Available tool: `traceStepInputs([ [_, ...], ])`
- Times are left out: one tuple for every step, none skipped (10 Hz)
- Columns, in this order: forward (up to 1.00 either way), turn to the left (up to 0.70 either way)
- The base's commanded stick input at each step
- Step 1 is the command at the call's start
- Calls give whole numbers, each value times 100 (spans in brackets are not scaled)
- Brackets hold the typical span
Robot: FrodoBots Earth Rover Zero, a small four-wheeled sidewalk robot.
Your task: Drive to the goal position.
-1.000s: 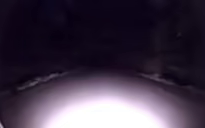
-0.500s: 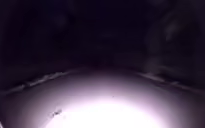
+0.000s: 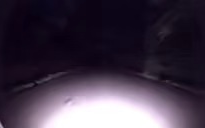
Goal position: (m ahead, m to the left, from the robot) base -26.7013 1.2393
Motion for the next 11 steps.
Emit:
traceStepInputs([
  [-100, 0],
  [-100, 0],
  [-100, 0],
  [-100, 0],
  [-100, 0],
  [-100, 0],
  [-100, 0],
  [-100, 0],
  [-100, 0],
  [-100, 0],
  [-100, 0],
])
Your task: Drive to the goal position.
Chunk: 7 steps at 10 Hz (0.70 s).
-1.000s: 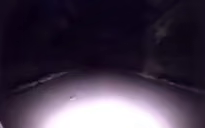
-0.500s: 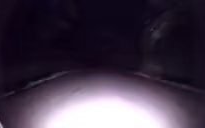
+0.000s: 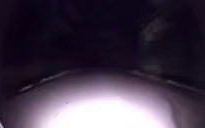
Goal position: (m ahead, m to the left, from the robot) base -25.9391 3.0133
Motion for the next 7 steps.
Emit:
traceStepInputs([
  [-100, 0],
  [-100, 0],
  [-100, 0],
  [-100, 0],
  [-100, 0],
  [-100, 0],
  [-100, 0],
])
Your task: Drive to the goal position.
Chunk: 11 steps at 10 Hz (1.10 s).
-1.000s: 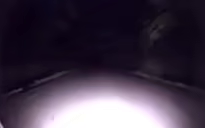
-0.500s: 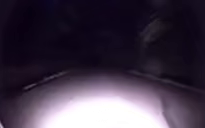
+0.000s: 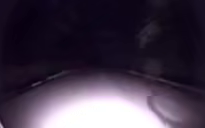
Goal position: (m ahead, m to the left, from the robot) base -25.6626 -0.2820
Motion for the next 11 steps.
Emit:
traceStepInputs([
  [-100, 0],
  [-100, 0],
  [-100, 0],
  [-100, 0],
  [-100, 0],
  [-100, 0],
  [-100, 0],
  [-100, 0],
  [-100, 0],
  [-100, 0],
  [-100, 0],
])
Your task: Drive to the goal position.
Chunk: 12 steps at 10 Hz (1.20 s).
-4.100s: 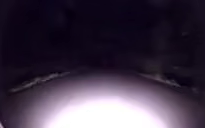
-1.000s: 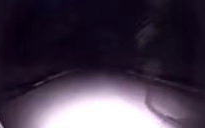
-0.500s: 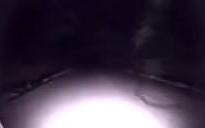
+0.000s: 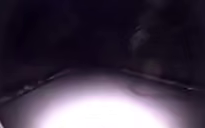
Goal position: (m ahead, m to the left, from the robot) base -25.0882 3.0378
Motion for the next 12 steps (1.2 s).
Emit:
traceStepInputs([
  [-100, 0],
  [-100, 0],
  [-100, 0],
  [-100, 0],
  [-100, 0],
  [-100, 0],
  [-100, 0],
  [-100, 0],
  [-100, 0],
  [-100, 0],
  [-100, 0],
  [-100, 0],
])
